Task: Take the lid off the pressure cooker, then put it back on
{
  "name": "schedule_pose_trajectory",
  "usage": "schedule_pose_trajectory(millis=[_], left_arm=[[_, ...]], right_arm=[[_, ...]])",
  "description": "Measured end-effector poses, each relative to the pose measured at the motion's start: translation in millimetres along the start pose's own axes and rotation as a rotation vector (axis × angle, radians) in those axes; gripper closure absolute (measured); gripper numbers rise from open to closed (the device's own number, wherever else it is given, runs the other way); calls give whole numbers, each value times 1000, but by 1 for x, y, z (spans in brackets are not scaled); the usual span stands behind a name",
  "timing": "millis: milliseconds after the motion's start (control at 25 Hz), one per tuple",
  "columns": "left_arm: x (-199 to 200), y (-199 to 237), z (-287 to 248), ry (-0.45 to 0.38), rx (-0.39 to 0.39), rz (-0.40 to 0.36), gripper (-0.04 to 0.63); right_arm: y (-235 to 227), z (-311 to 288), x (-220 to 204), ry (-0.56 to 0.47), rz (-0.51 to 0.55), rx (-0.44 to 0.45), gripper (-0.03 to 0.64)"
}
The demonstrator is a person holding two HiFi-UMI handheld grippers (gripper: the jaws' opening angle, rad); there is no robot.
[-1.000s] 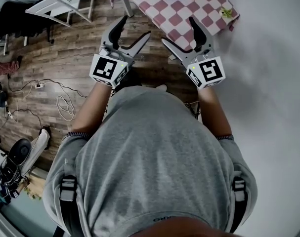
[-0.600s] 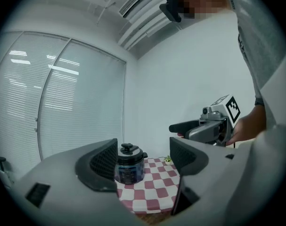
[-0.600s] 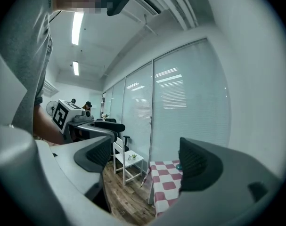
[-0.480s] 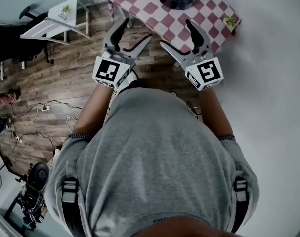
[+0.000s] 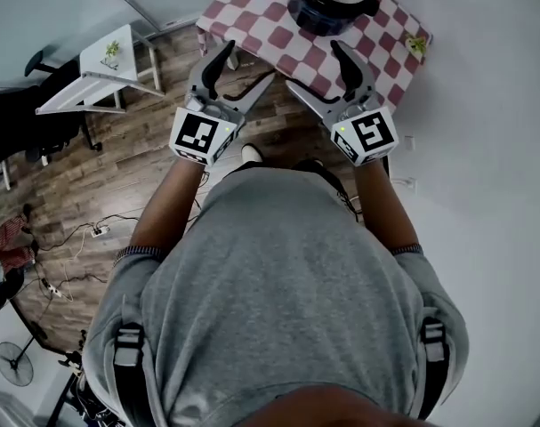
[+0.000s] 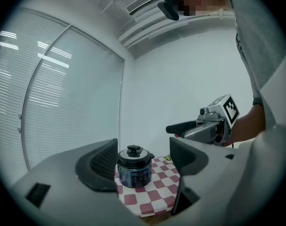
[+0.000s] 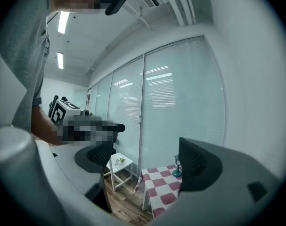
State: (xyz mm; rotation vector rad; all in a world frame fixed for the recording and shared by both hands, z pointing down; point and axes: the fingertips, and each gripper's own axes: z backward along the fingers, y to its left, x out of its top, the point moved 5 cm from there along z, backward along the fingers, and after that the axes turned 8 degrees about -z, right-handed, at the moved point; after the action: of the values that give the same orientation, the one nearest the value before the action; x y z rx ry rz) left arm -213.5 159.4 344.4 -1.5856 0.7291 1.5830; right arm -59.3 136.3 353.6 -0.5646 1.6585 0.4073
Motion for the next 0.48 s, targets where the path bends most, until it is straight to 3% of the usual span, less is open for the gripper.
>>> schedule_pose_trajectory(millis=[480], left_arm=[[-18, 36, -52, -4, -51, 26, 232]], right_arm=[[-46, -27, -4, 1, -26, -78, 169]])
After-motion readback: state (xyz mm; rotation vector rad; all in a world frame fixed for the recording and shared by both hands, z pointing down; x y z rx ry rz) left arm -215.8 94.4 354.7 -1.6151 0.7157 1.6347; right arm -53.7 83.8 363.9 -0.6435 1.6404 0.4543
